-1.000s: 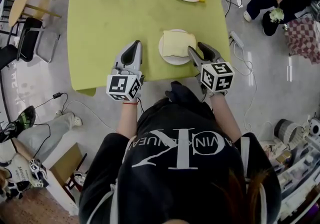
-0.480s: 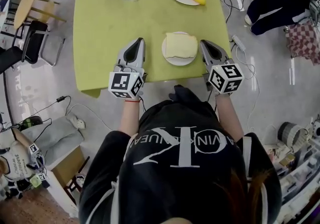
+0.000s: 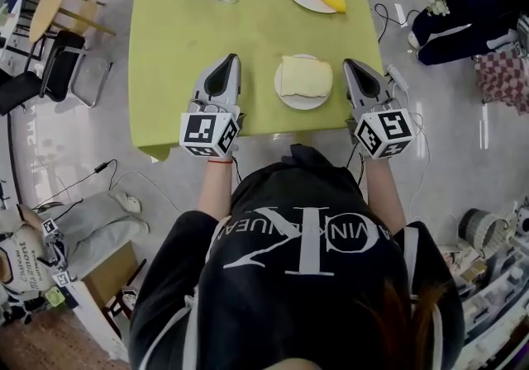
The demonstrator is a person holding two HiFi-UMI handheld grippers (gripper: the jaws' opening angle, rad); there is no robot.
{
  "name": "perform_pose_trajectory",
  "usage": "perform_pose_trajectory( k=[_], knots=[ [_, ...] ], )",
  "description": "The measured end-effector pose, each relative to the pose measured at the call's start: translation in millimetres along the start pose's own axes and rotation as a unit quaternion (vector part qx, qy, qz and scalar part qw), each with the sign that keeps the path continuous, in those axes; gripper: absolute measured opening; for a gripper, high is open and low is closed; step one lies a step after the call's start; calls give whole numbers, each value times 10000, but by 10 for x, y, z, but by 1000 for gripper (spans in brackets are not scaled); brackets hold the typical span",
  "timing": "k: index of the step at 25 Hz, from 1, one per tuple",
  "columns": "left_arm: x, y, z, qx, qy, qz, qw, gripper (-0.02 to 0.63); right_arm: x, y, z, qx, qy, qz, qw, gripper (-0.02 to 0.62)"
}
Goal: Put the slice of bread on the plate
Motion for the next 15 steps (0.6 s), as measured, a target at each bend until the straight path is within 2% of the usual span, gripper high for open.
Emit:
perform_pose_trajectory(
  k=[15],
  knots=[
    [259,-13,-43,0,-313,-116,9994,11,351,-127,97,-71,-605,205,9979,2]
  ],
)
Point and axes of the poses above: the fingertips, and each gripper's own axes: z backward along the fingers, y to its left, x out of its top, the point moved 2 cm from there along z, backward along the fingers, and after that the axes turned 1 degree about x, right-handed, at the moved point
